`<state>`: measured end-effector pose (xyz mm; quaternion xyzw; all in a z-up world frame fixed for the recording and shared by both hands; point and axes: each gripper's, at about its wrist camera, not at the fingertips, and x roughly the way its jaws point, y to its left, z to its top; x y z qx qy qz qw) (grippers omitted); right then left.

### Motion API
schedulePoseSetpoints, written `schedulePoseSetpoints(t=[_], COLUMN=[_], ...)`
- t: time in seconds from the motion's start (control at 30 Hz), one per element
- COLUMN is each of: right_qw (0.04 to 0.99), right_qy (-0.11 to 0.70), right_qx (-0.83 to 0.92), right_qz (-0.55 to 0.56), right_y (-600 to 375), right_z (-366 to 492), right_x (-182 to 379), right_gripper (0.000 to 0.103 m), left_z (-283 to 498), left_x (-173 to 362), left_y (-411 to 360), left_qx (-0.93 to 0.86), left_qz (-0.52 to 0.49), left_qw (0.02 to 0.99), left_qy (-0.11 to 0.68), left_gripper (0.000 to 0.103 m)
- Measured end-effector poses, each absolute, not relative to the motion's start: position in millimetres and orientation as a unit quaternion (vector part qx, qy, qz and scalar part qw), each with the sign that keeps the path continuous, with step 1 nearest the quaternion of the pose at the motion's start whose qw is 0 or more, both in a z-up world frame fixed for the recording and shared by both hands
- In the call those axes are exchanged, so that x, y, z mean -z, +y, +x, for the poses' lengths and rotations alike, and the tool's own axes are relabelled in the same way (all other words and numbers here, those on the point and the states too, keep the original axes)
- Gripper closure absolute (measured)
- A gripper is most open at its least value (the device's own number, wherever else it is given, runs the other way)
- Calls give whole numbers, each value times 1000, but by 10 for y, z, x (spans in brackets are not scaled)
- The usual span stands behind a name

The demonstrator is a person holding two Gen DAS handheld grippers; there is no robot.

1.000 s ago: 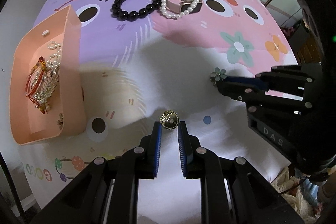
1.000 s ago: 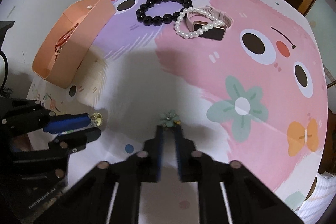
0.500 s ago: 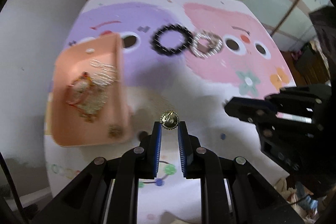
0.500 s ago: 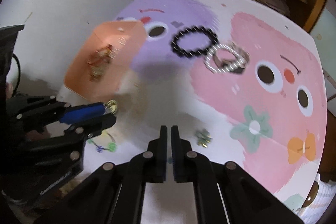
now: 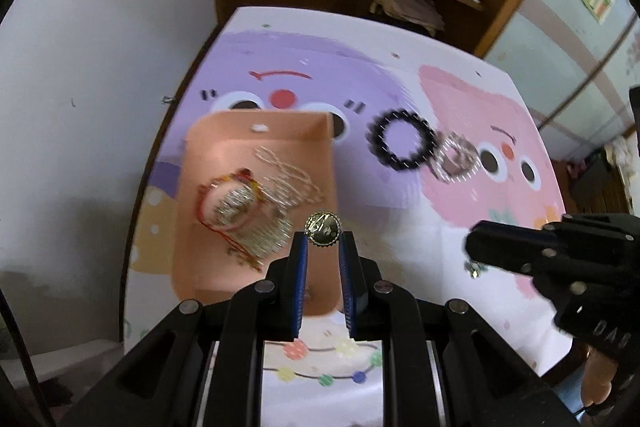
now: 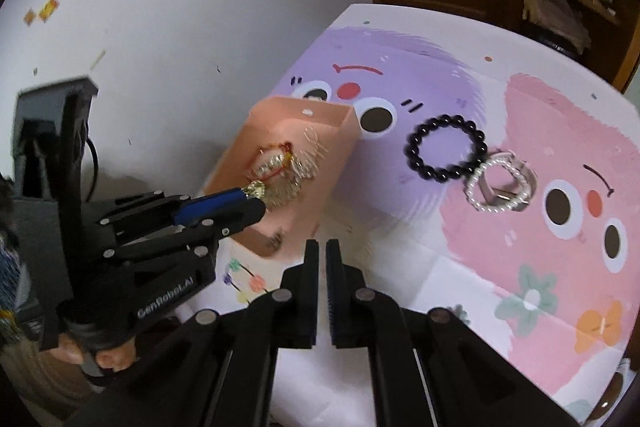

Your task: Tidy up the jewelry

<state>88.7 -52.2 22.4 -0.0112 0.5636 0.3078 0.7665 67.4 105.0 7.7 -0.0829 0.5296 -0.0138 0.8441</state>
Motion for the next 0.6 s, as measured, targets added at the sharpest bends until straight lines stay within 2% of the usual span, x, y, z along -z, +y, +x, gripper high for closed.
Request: schedulePoseSetpoints(t=[0.13, 0.33, 0.47, 0.6], right_qw=[766, 743, 744, 732], right_qy=[570, 625, 638, 657], right_qx=[-297, -236, -185, -169], right_qz=[-13, -36, -70, -65], right_y=[-562, -911, -1108, -1219], right_z=[975, 1009, 942, 921], right_x=[-266, 100, 347, 537], right_gripper=[100, 98, 77, 76], left_z=[711, 751, 761, 755], left_x=[-82, 67, 119, 162], left_y=[1216, 1373, 1379, 1361], left_qx=[-5, -15, -13, -9], left_qz=[-86, -101, -105, -104], left_qw=[845, 835, 833, 830], left_qy=[527, 540, 543, 548], left_gripper=[90, 90, 89, 89])
